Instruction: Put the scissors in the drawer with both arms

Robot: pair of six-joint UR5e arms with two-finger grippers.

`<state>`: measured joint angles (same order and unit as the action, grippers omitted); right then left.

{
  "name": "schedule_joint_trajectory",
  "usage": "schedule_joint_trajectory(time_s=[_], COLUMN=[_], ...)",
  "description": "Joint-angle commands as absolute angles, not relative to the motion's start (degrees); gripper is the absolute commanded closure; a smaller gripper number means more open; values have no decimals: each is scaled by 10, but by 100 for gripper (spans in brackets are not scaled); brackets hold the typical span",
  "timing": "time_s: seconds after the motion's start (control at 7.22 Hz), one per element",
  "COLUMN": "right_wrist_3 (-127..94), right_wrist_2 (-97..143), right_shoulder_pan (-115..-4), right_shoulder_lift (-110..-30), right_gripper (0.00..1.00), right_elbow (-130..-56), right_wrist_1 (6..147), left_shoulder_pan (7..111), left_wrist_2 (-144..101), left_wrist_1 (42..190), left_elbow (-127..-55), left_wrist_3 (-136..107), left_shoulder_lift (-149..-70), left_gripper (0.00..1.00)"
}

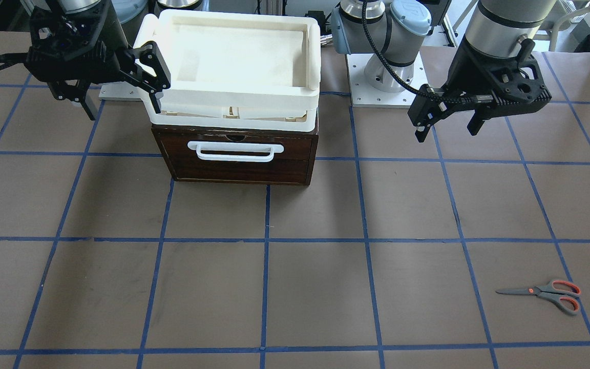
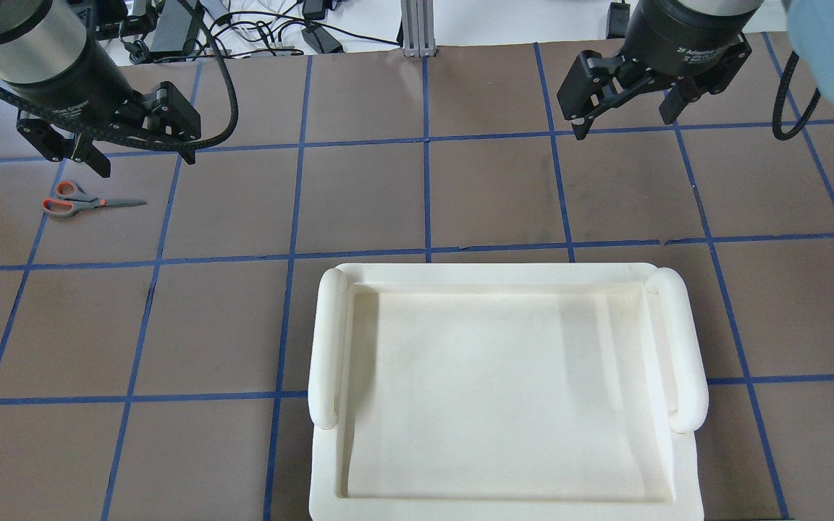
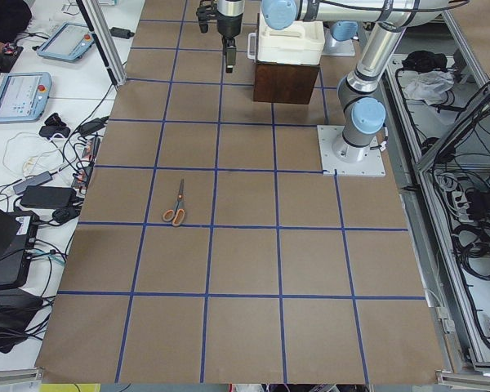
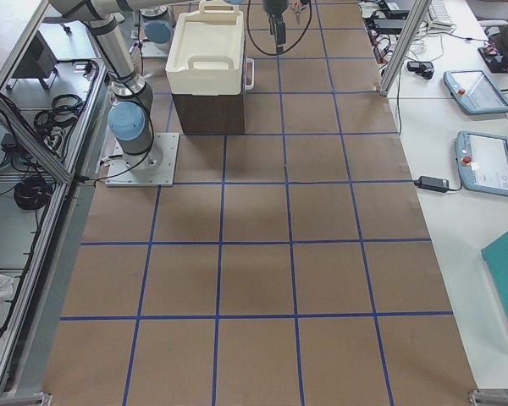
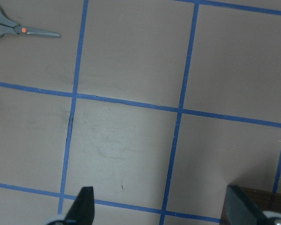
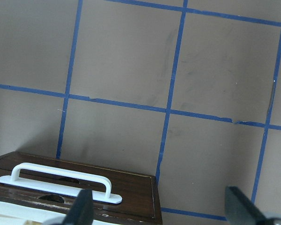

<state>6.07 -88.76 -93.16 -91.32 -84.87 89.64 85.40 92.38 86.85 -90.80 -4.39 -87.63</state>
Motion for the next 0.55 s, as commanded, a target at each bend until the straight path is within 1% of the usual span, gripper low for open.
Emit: schedule_joint_trajectory(time_s=[0.0, 0.28, 0.42], right_wrist_3=[61, 96, 166], right_wrist_2=[-886, -886, -882], right_shoulder_pan=[-933, -935, -937], right_shoulder_lift=[-913, -904, -891], right_gripper=[0, 0, 0], right_elbow=[-849, -850, -850], right_wrist_1=[897, 917, 926], left_shoulder_pan=[853, 853, 853], left_wrist_2=[925, 925, 925], left_wrist_1=[868, 868, 868], left_elbow=[-908, -908, -908], left_wrist_3=[-44, -44, -44], left_shoulder_lift=[-876, -876, -876], left_gripper=[0, 0, 0])
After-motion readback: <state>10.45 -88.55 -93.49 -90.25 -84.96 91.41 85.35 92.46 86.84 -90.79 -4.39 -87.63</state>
